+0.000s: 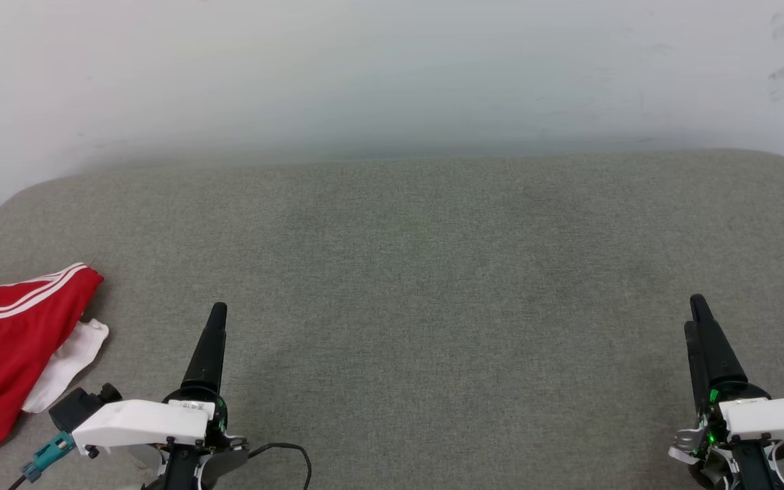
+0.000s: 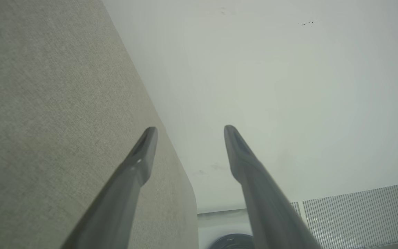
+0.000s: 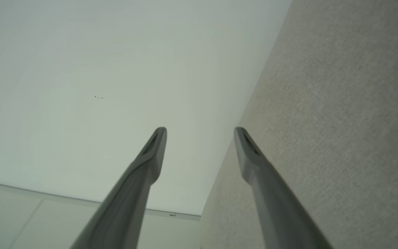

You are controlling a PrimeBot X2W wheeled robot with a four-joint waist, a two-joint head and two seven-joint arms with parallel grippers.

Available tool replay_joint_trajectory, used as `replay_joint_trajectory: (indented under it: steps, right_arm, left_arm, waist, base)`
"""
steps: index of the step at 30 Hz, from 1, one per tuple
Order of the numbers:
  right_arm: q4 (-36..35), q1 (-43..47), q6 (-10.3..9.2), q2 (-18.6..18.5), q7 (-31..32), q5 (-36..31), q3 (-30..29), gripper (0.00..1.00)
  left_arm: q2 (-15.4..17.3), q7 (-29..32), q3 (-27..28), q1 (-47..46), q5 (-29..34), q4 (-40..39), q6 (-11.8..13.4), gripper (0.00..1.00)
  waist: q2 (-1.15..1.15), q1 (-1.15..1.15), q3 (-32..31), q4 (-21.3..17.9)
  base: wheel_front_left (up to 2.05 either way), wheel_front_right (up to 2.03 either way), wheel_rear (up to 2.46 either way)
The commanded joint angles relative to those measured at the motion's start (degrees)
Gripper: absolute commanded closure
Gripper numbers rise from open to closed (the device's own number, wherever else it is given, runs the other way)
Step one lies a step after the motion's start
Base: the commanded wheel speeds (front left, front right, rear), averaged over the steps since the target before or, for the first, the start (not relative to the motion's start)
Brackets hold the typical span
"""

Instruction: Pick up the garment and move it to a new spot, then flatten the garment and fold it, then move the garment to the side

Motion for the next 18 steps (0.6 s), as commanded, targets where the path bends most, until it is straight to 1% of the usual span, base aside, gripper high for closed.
replay_joint_trajectory:
  steps: [1, 10, 16, 17, 18]
  right_arm:
    - [-1.68, -1.12, 0.01, -0.56, -0.82, -4.21, -0.05, 0.0]
    - [-3.01, -1.56, 0.01, -0.47, -2.86, -19.83, 0.56, 0.0]
    - [-3.53, -1.46, 0.01, -0.43, -4.11, -28.33, 1.25, 0.0]
    - [-3.53, -1.46, 0.01, -0.43, -4.11, -28.33, 1.25, 0.0]
    - [-3.55, -1.41, 0.01, -0.46, -4.28, -29.6, 1.38, 0.0]
  left_arm:
    - [0.25, -0.75, -0.15, -1.85, 3.32, -1.57, -0.01, 0.0]
    - [0.16, -2.76, -0.69, -1.72, 15.6, -3.15, -0.01, 0.0]
    - [0.69, -4.02, -1.22, -1.35, 24.28, -3.24, -0.01, 0.0]
    - [0.69, -4.02, -1.22, -1.35, 24.28, -3.24, -0.01, 0.0]
    - [0.81, -4.22, -1.39, -1.3, 25.66, -3.19, -0.01, 0.0]
  waist:
    - [0.0, 0.0, 0.08, 0.02]
    - [0.0, 0.0, 0.38, -0.1]
    - [0.0, 0.0, 0.51, -0.1]
    - [0.0, 0.0, 0.51, -0.1]
    - [0.0, 0.0, 0.53, -0.09]
  base:
    - [0.0, 0.0, 0.0]
    - [0.0, 0.0, 0.0]
    - [0.0, 0.0, 0.0]
    - [0.0, 0.0, 0.0]
    - [0.0, 0.0, 0.0]
